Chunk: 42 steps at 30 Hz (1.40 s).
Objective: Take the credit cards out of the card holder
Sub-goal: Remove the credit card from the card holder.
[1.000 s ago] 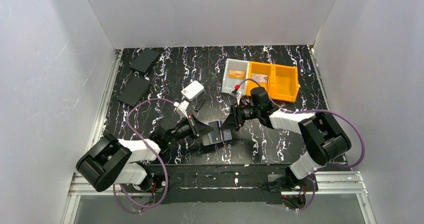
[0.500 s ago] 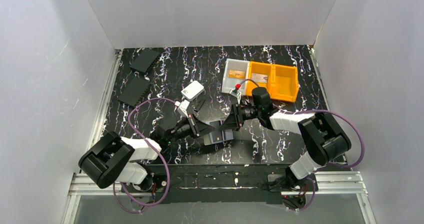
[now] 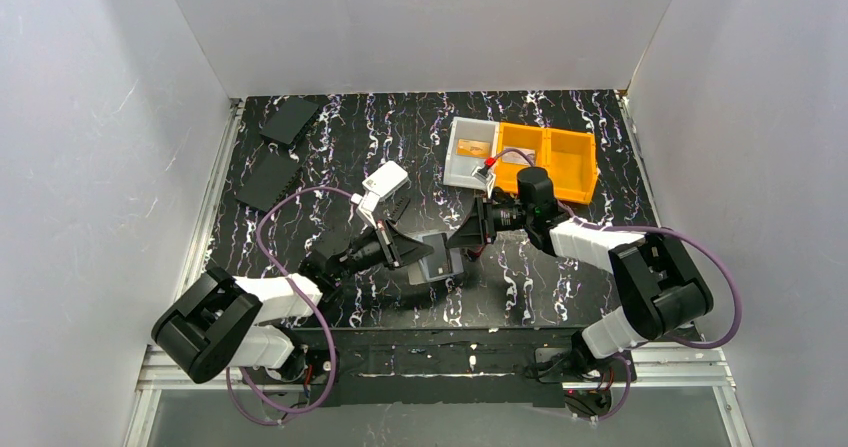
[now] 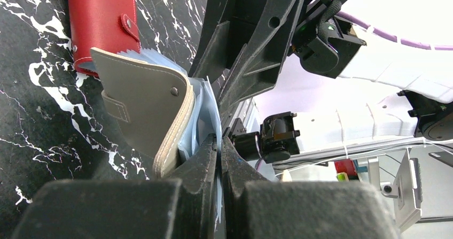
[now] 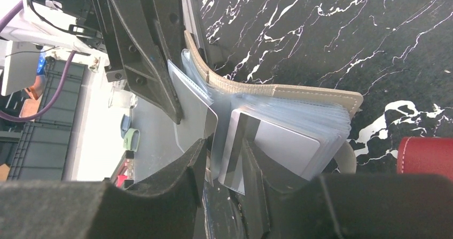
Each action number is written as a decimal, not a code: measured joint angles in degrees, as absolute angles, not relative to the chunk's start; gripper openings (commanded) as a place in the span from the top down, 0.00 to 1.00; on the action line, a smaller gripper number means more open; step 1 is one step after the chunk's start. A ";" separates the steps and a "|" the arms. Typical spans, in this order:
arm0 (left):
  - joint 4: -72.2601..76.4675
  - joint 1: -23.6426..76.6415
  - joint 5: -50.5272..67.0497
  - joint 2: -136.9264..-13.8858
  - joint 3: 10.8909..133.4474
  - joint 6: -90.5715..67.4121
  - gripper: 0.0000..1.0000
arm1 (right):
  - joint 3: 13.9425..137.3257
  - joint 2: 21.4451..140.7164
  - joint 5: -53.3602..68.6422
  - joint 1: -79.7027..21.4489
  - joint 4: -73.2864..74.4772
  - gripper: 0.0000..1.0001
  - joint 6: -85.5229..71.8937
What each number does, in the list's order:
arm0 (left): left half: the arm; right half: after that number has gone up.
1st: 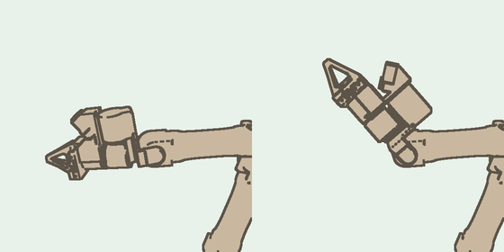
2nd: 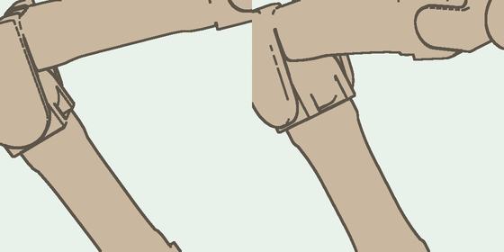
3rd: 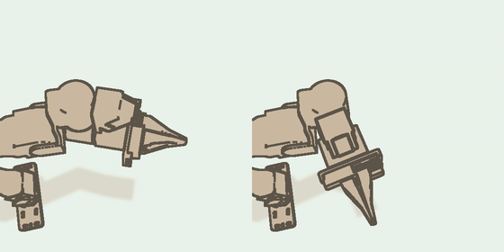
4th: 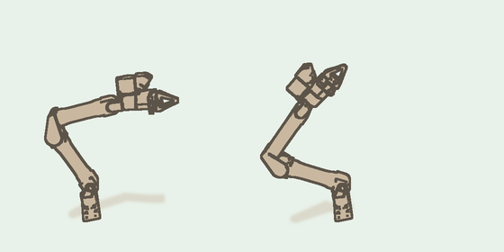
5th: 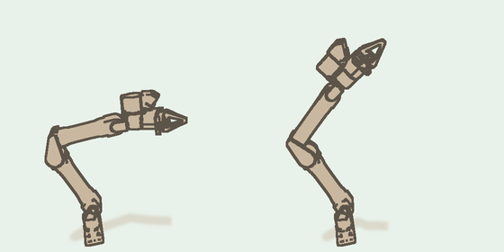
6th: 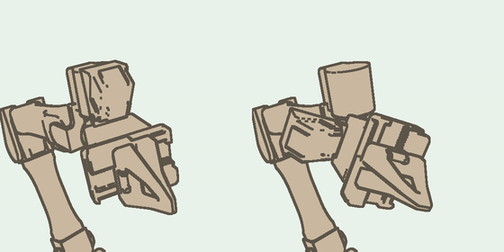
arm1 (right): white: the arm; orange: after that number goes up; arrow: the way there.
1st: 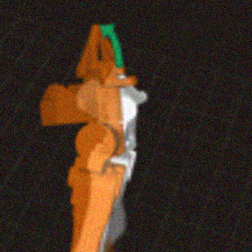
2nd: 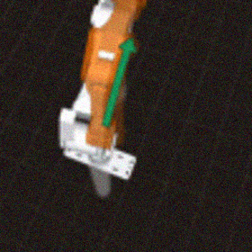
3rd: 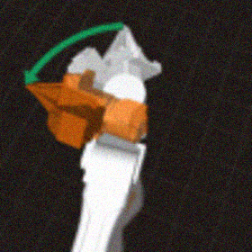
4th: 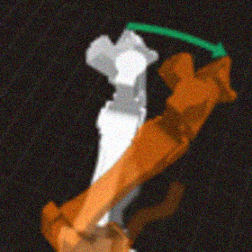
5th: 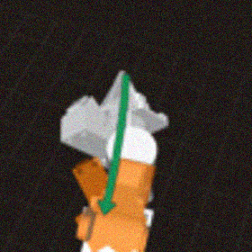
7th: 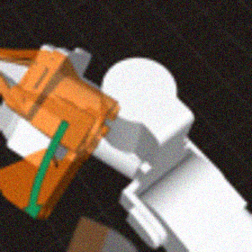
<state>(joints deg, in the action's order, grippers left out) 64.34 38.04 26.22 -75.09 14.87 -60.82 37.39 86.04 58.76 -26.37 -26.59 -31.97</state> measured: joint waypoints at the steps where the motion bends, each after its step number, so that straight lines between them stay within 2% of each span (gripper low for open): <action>1: 64.31 38.02 26.24 -75.09 14.90 -60.93 1.00 | 37.39 86.00 58.78 -26.37 -26.68 0.60 -32.21; 12: 65.08 38.02 26.63 -75.11 16.45 -62.43 1.00 | 37.34 84.77 61.54 -26.37 -33.56 0.67 -40.05; 18: 66.96 37.98 27.00 -75.11 17.41 -63.22 1.00 | 37.34 84.38 63.11 -26.37 -35.70 0.77 -42.72; 25: 67.24 37.52 27.07 -75.11 17.10 -63.57 1.00 | 37.34 84.34 64.23 -26.30 -36.51 0.98 -44.07; 42: 70.94 36.36 28.51 -75.09 15.35 -64.62 0.98 | 37.36 84.34 65.10 -26.35 -37.21 0.99 -44.71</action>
<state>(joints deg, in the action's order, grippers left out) 70.94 36.36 28.51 -75.09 15.35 -64.62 37.36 84.33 65.10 -26.35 -37.21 -44.71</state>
